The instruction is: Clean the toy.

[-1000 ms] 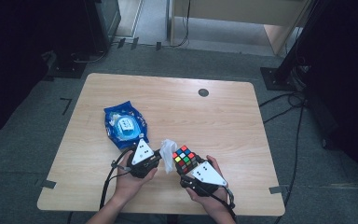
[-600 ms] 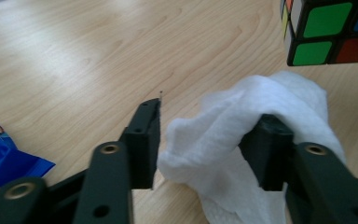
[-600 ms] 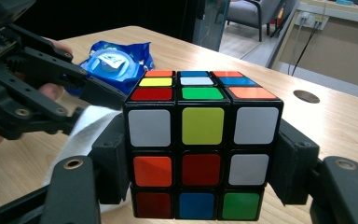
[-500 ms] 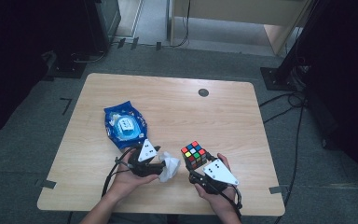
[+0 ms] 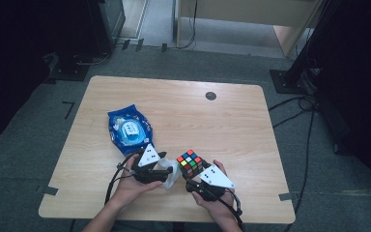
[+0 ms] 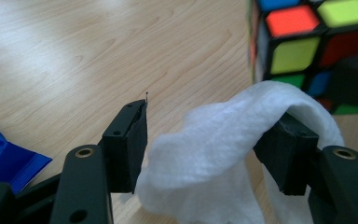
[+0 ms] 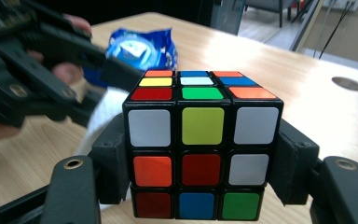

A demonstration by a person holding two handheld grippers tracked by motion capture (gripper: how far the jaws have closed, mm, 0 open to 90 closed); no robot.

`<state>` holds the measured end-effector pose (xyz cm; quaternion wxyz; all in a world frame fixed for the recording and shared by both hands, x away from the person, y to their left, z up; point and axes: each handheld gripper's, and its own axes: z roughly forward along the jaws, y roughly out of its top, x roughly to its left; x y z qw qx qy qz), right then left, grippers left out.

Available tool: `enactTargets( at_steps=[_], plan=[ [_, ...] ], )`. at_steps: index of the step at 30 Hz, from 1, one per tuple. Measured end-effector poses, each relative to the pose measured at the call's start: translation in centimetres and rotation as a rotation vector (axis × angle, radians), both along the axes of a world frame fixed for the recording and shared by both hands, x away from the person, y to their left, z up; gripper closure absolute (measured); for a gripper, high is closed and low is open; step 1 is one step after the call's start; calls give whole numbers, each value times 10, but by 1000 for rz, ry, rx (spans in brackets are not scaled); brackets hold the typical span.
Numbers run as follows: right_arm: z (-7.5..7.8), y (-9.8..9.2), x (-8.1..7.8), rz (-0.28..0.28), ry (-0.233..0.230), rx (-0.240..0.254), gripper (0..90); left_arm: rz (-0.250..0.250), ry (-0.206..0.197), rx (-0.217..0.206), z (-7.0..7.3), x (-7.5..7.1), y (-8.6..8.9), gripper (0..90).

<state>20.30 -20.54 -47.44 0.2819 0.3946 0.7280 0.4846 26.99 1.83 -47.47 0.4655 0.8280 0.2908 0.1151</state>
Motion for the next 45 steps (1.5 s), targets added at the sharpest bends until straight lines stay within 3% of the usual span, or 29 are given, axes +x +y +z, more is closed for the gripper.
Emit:
enactTargets(
  at_steps=[3, 9, 10, 11, 13, 15, 17, 21, 24, 28, 32, 36, 39, 42, 43, 44, 45],
  plan=[
    [-5, 3, 3, -4, 10, -23, 350, 4, 0, -12, -1, 1, 5, 373],
    [-1, 0, 5, -28, -3, -12, 350, 79, -17, 101, -17, 3, 7, 405],
    [4, -2, 4, -26, -15, 5, 350, 89, -10, 116, -26, 2, 6, 498],
    [4, -2, 4, -26, -15, 5, 350, 89, -10, 116, -26, 2, 6, 566],
    [7, -3, 3, -18, -27, 9, 350, 63, -22, 148, -33, -1, 3, 707],
    [6, -4, 3, -18, -23, 9, 350, 58, -18, 156, -36, -2, 2, 789],
    [6, -4, 3, -20, -20, 7, 350, 47, -2, 206, -40, -1, -1, 807],
    [6, -6, 4, -21, -20, 8, 350, 7, 39, 216, -39, 2, -2, 711],
    [6, -7, 4, -28, -17, 11, 350, -49, 71, 206, -38, 2, -1, 510],
    [6, -8, 4, -28, -22, 11, 350, -38, 53, 248, -32, 2, 3, 347],
    [7, -10, 5, -34, -21, 15, 350, 16, 44, 240, -22, 6, 17, 282],
    [8, -10, 5, -34, -23, 20, 350, 67, 63, 145, -9, 10, 37, 259],
    [8, -10, 5, -32, -26, 21, 350, 106, 75, 37, 6, 12, 47, 269],
    [8, -8, 4, -28, -24, 27, 350, 87, 107, -108, 21, 9, 48, 298],
    [8, -8, 4, -28, -24, 27, 350, 87, 107, -108, 21, 9, 48, 296],
    [8, -5, 4, -26, -24, 29, 350, 58, 122, -153, 28, 4, 40, 288],
    [8, -3, 3, -21, -27, 26, 350, 47, 124, -161, 31, 2, 34, 281]
  ],
)
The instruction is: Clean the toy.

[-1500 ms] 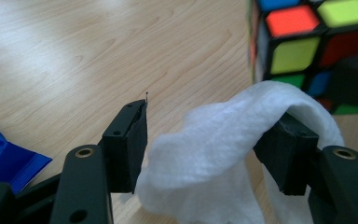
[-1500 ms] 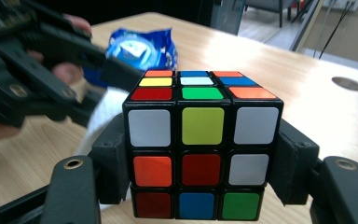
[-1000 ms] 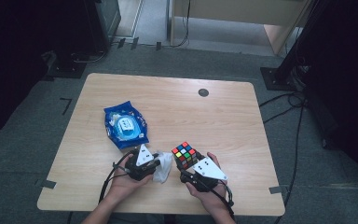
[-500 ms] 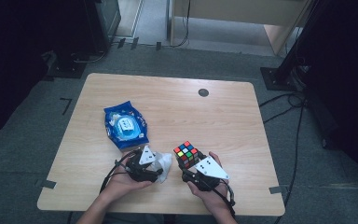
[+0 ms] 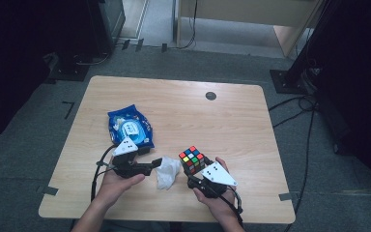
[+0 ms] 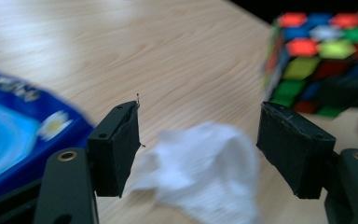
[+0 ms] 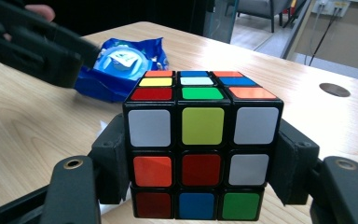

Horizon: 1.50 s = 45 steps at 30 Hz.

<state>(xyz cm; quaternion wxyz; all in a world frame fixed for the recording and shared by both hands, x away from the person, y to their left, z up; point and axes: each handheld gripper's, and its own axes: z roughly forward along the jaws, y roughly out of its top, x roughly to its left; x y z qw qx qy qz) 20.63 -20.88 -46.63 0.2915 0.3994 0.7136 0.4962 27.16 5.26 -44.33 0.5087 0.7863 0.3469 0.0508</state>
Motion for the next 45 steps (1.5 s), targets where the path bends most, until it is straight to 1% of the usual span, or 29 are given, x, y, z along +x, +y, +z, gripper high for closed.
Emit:
enactTargets(
  at_steps=[1, 2, 3, 4, 6, 8, 12, 13, 16, 17, 19, 20, 22, 23, 27, 28, 29, 30, 33, 34, 35, 36, 37, 38, 39, 41, 42, 43, 45],
  plan=[
    [0, 2, 0, 5, -1, 0, 350, -11, 2, -4, 3, -3, -7, 264],
    [0, 2, 0, 5, -1, 0, 350, -11, 2, -4, 3, -3, -7, 245],
    [-1, 8, -1, 17, -4, -14, 350, -36, 8, -12, 7, -8, -20, 226],
    [-2, 10, -2, 22, -7, -18, 350, -50, 12, -16, 9, -10, -26, 214],
    [-3, 15, -3, 32, -9, -27, 350, -63, 23, 5, 11, -13, -36, 198],
    [-3, 18, -3, 33, -11, -35, 350, -76, 29, 8, 10, -14, -39, 172],
    [-4, 20, -4, 39, -17, -51, 350, -71, 58, 26, 9, -14, -47, 172],
    [-5, 23, -6, 40, -21, -63, 350, -78, 74, 28, 9, -14, -50, 173],
    [-6, 28, -8, 48, -41, -86, 350, -81, 97, 61, 8, -14, -56, 174],
    [-6, 30, -9, 49, -45, -95, 350, -80, 106, 74, 7, -13, -58, 184],
    [-6, 32, -9, 51, -52, -103, 350, -78, 115, 78, 6, -13, -59, 204],
    [-7, 35, -11, 56, -70, -130, 349, -79, 133, 73, 5, -11, -60, 248],
    [-8, 38, -13, 59, -93, -164, 350, -74, 150, 84, 5, -9, -59, 308],
    [-8, 39, -14, 60, -101, -177, 349, -81, 159, 82, 4, -9, -58, 309],
    [-9, 39, -13, 72, -103, -176, 347, -93, 143, 85, 4, -9, -55, 336],
    [-10, 39, -12, 81, -108, -169, 346, -90, 144, 71, 3, -8, -53, 336],
    [-10, 39, -12, 82, -109, -170, 345, -90, 144, 71, 3, -8, -53, 336],
    [-10, 38, -11, 82, -108, -173, 342, -77, 137, 43, 3, -6, -49, 337],
    [-14, 35, -9, 60, -75, -193, 295, -53, 122, -31, 8, -3, -37, 337],
    [-15, 33, -8, 55, -64, -187, 295, -53, 108, -58, 10, -2, -32, 337],
    [-15, 33, -8, 55, -64, -187, 295, -53, 108, -58, 10, -2, -32, 337],
    [-15, 28, -6, 50, -18, -137, 335, -47, 76, -94, 14, -2, -25, 337],
    [-15, 28, -6, 50, -18, -137, 335, -47, 76, -94, 14, -2, -25, 337],
    [-14, 22, -4, 32, 14, -78, 431, -40, 39, -106, 16, -4, -21, 336],
    [-13, 18, -2, 28, 29, -44, 490, -42, 28, -111, 16, -4, -19, 336],
    [-11, 13, 0, 7, 42, 2, 592, -42, 21, -115, 16, -4, -18, 336],
    [-10, 11, 1, -9, 47, 17, 646, -35, 14, -136, 13, -5, -16, 336],
    [-8, 9, 2, -19, 66, 42, 682, -38, 16, -140, 12, -5, -16, 336],
    [-7, 7, 4, -16, 89, 84, 752, -42, 11, -141, 9, -6, -18, 336]
  ],
)
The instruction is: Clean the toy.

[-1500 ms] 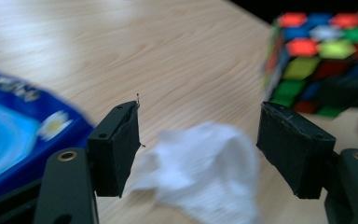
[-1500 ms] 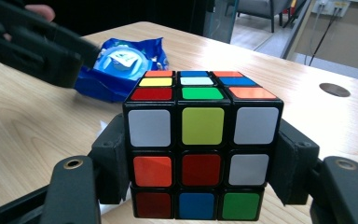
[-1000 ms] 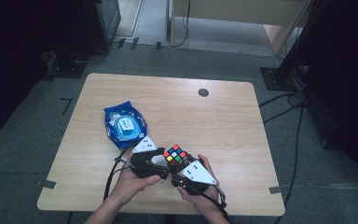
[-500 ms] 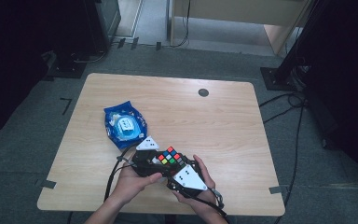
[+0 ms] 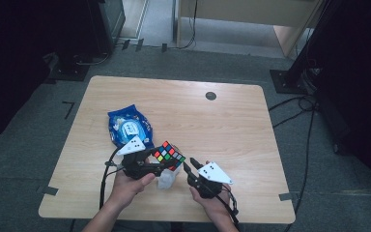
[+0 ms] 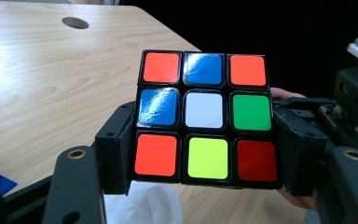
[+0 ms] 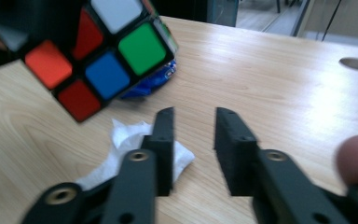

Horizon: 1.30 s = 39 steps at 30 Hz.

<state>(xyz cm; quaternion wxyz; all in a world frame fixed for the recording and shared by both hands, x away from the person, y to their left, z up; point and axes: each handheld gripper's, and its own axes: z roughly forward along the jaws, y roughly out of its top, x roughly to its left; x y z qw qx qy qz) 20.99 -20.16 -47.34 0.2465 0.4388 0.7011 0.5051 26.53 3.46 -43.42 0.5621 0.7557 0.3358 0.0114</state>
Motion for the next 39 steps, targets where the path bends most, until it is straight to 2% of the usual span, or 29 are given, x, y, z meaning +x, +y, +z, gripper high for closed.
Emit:
enactTargets(
  at_steps=[4, 5, 9, 11, 16, 19, 24, 31, 32, 34, 35, 36, 39],
  plan=[
    [2, 1, -1, 39, 1, 11, 796, -8, -1, 0, -4, -1, -4, 336],
    [4, 3, -3, 53, -5, 4, 815, -21, 2, -14, -6, -2, -4, 336],
    [4, -1, -3, 32, -9, 16, 825, -49, 7, -9, -7, -2, -6, 336],
    [6, -3, -3, 21, -16, 17, 848, -61, -7, 22, -9, -4, -9, 335],
    [8, -4, -5, 7, -31, 17, 863, -72, -13, 42, -10, -6, -12, 334],
    [8, -4, -5, 6, -37, 18, 870, -76, -19, 54, -11, -6, -12, 331],
    [10, -2, -6, 17, -48, 18, 869, -83, -33, 53, -10, -6, -10, 331],
    [12, 2, -5, 37, -77, 6, 861, -94, -30, 68, -11, -5, -7, 316],
    [12, 2, -5, 37, -77, 6, 861, -95, -41, 71, -11, -5, -7, 316],
    [12, 1, -4, 30, -82, -1, 789, -62, -90, 72, -7, -7, -3, 339],
    [13, -1, -2, 35, -81, 20, 758, -62, -90, 72, -7, -7, -3, 340],
    [14, -2, -1, 44, -71, 43, 725, -36, -102, 62, -4, -6, 3, 340],
    [12, -3, 4, 46, -39, 56, 625, -1, -101, 39, -2, -2, 15, 340]
  ],
)
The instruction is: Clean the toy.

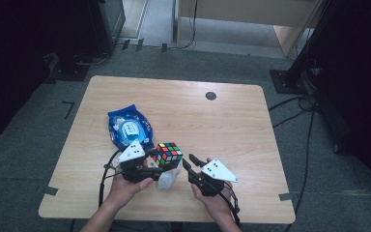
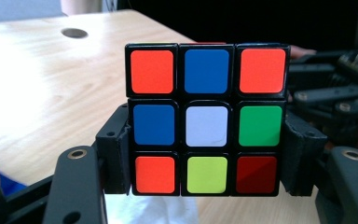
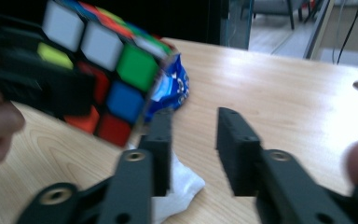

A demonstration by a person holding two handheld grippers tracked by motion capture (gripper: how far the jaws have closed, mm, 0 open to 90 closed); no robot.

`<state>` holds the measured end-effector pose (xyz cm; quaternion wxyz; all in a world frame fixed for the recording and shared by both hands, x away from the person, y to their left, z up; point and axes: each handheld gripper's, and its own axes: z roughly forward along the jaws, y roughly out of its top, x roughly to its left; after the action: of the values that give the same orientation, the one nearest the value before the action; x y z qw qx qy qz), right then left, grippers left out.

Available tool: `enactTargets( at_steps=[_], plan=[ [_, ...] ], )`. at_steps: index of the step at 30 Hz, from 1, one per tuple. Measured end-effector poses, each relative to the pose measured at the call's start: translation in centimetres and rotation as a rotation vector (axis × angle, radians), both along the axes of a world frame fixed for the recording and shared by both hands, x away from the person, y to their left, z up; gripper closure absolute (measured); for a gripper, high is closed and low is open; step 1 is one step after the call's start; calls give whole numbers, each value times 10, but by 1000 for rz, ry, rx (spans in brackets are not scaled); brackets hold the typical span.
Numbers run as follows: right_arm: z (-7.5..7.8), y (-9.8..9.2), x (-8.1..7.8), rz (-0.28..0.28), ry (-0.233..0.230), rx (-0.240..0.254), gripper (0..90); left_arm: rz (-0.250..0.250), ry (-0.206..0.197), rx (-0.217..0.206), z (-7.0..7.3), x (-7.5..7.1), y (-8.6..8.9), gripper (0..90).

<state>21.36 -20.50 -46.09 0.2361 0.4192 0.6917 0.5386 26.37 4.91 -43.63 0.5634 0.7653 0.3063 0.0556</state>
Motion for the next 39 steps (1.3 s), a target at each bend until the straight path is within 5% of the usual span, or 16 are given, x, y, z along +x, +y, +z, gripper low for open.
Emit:
enactTargets(
  at_steps=[4, 7, 8, 14, 20, 22, 29, 33, 34, 39],
  plan=[
    [-13, 7, 11, 67, 94, -38, 473, 36, -1, -12, 3, 6, 14, 341],
    [-18, 16, 14, 124, 102, -92, 407, 48, -7, -15, 5, 8, 20, 341],
    [-20, 27, 17, 194, 111, -122, 355, 60, -9, -24, 6, 10, 25, 340],
    [-32, 52, 22, 230, 94, -218, 328, 74, -3, -23, 5, 12, 32, 341],
    [-56, 68, 30, 259, 133, -336, 386, 78, -2, -21, 2, 15, 34, 341],
    [-61, 67, 35, 262, 177, -364, 434, 72, -8, -14, 0, 14, 33, 341],
    [-60, 62, 36, 249, 177, -375, 572, 53, -17, -4, -3, 13, 29, 341],
    [-58, 57, 35, 192, 186, -397, 731, 30, -23, 10, -4, 12, 26, 341],
    [-57, 52, 35, 153, 190, -416, 830, 14, -17, 4, -5, 11, 25, 341],
    [-53, 35, 37, 112, 219, -364, 887, 9, -19, -3, -8, 11, 22, 340]
  ],
)
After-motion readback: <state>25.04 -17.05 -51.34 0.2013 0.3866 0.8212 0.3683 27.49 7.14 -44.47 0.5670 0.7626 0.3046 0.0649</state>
